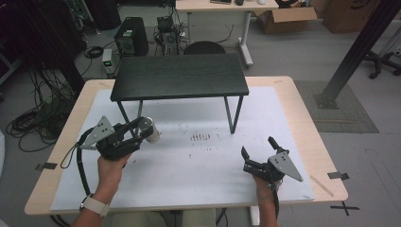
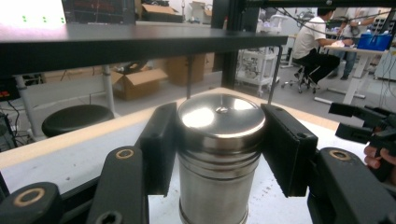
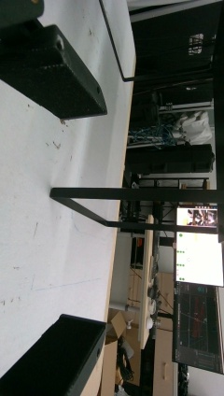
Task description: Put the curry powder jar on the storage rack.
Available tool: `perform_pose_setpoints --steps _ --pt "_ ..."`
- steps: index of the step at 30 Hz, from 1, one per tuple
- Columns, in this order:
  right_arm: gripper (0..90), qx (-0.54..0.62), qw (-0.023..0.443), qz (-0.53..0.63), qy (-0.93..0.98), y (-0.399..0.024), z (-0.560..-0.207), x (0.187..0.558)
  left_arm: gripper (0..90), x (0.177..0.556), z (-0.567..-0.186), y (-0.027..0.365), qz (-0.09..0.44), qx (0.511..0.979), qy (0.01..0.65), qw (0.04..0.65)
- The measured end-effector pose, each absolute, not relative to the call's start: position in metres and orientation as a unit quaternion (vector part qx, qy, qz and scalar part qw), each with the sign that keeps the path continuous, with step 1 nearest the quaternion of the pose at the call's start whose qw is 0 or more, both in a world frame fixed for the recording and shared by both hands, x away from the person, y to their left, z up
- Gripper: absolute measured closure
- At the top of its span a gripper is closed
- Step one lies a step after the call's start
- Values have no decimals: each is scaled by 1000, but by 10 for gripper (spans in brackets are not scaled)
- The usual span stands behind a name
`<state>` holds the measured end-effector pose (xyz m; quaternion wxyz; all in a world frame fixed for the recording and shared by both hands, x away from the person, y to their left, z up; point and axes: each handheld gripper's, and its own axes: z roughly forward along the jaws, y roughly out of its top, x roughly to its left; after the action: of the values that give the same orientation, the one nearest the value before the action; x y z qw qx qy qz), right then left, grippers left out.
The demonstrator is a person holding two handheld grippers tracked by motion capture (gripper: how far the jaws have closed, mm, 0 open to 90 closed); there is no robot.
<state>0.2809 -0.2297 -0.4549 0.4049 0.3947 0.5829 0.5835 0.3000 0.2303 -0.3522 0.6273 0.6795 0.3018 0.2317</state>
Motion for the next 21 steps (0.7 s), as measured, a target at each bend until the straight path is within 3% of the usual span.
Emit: perform_pose_setpoints --steps 21 --pt "0 395 405 583 583 -230 -455 281 491 308 -305 234 226 686 280 632"
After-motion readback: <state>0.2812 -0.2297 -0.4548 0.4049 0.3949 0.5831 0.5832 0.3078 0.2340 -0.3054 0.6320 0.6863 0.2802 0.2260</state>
